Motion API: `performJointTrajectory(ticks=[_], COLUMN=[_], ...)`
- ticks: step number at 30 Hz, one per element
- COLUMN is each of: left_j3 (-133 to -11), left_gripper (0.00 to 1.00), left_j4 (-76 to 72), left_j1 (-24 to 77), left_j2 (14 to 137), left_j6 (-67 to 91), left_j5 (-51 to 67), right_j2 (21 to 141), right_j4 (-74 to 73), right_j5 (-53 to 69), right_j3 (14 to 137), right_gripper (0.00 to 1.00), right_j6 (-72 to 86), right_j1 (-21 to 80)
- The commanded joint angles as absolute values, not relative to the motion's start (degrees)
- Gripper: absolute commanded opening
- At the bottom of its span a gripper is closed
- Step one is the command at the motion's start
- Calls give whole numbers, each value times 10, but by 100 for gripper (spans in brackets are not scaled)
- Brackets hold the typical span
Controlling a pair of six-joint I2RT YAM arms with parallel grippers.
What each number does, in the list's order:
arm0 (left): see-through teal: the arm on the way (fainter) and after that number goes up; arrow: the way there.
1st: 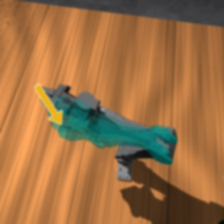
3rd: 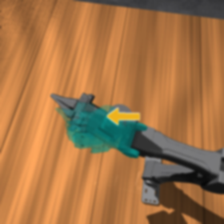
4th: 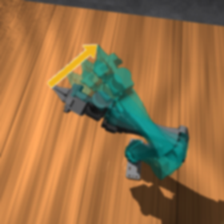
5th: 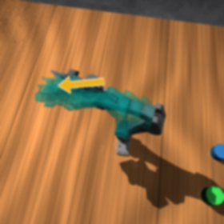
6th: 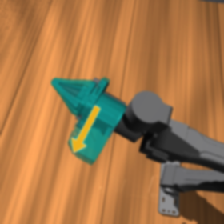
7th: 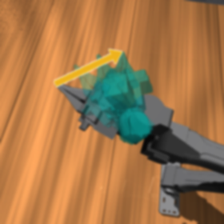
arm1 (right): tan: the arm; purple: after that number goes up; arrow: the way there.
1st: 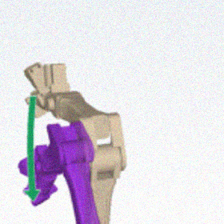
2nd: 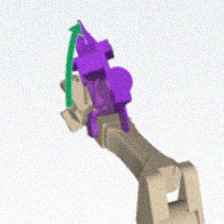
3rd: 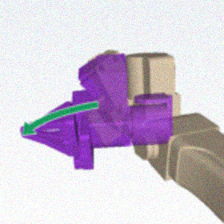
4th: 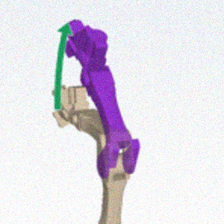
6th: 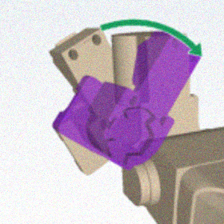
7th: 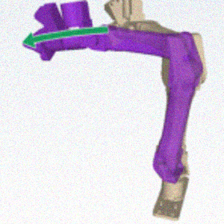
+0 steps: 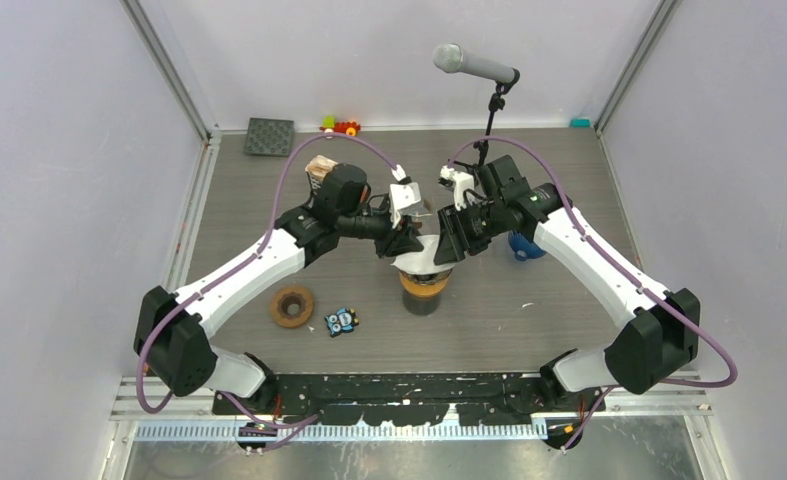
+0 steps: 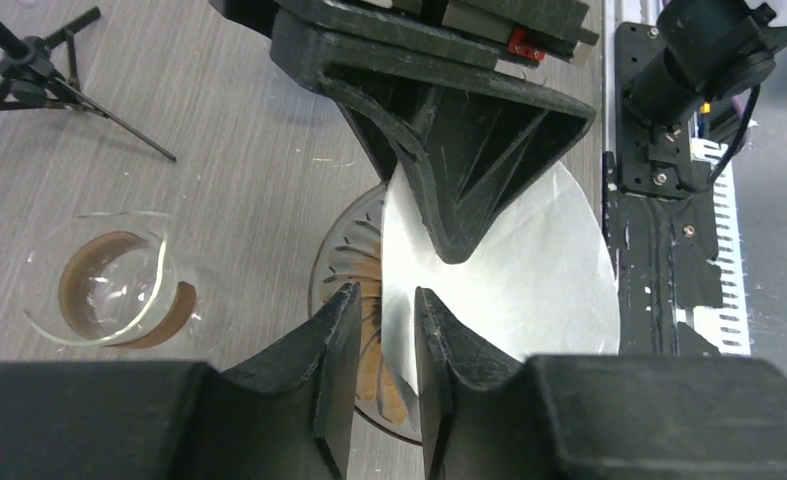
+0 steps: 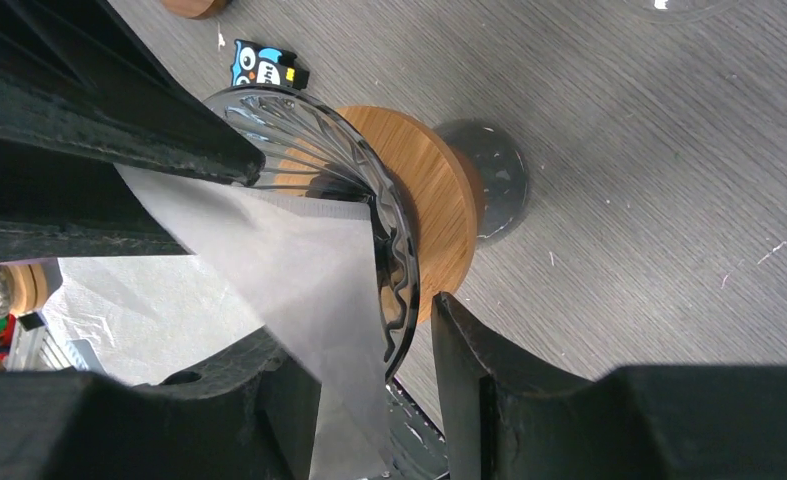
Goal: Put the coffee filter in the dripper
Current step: Place the coffee filter in the coffee dripper.
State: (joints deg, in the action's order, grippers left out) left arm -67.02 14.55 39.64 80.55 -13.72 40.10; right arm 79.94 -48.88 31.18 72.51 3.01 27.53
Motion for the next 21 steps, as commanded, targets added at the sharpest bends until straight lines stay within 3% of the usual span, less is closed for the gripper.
performJointTrajectory(ticks=[1, 9, 21], left_j3=[-710, -727, -781], left_gripper=[33, 74, 81], left_j4=[155, 212, 330], left_j1=[399, 400, 402], left_j2=[797, 781, 803], left_j6=[-138, -86, 81], left_j5=[373, 325, 252], right_j2=[786, 780, 779], right_j4=[-470, -462, -455], right_j5=[318, 314, 299], right_j3=[736, 727, 723], right_gripper=[47, 47, 47], right_j6=[34, 36, 37], right_j1=[272, 272, 272])
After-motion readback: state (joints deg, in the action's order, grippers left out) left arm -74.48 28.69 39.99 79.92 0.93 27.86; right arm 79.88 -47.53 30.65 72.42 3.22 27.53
